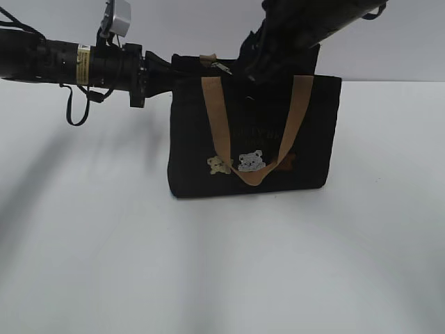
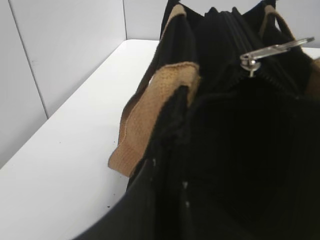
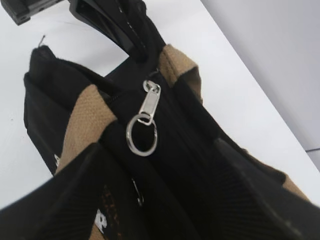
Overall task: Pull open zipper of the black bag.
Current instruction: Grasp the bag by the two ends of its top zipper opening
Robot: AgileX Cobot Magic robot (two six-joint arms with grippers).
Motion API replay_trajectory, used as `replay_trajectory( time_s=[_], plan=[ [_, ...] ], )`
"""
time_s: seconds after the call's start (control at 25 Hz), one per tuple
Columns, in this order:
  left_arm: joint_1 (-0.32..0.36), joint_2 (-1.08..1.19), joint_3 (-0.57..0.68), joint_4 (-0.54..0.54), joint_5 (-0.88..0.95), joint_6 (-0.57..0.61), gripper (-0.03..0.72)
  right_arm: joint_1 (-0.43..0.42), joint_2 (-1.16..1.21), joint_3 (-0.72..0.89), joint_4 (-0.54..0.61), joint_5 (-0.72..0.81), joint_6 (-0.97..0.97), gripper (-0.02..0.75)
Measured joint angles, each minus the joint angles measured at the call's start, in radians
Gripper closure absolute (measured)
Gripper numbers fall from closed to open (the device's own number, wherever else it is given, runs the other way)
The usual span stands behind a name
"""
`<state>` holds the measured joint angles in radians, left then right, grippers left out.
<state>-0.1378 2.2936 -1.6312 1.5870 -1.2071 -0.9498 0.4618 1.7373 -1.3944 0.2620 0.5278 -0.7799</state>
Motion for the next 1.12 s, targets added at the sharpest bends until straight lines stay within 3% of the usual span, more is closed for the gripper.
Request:
replay_trajectory(
  time_s=[0.52, 0.96, 1.12],
  plan=[
    [0.000, 0.000, 0.000, 0.000, 0.000, 0.000, 0.661, 0.029, 0.068, -0.005, 0.004, -0.082, -0.008, 0.246],
    [0.000, 0.000, 0.000, 0.000, 0.000, 0.000, 0.661, 0.029, 0.081, -0.007, 0.006, -0.084, -0.009, 0.416],
    [0.000, 0.000, 0.000, 0.000, 0.000, 0.000, 0.661, 0.029, 0.081, -0.007, 0.007, -0.084, -0.009, 0.510]
  ],
)
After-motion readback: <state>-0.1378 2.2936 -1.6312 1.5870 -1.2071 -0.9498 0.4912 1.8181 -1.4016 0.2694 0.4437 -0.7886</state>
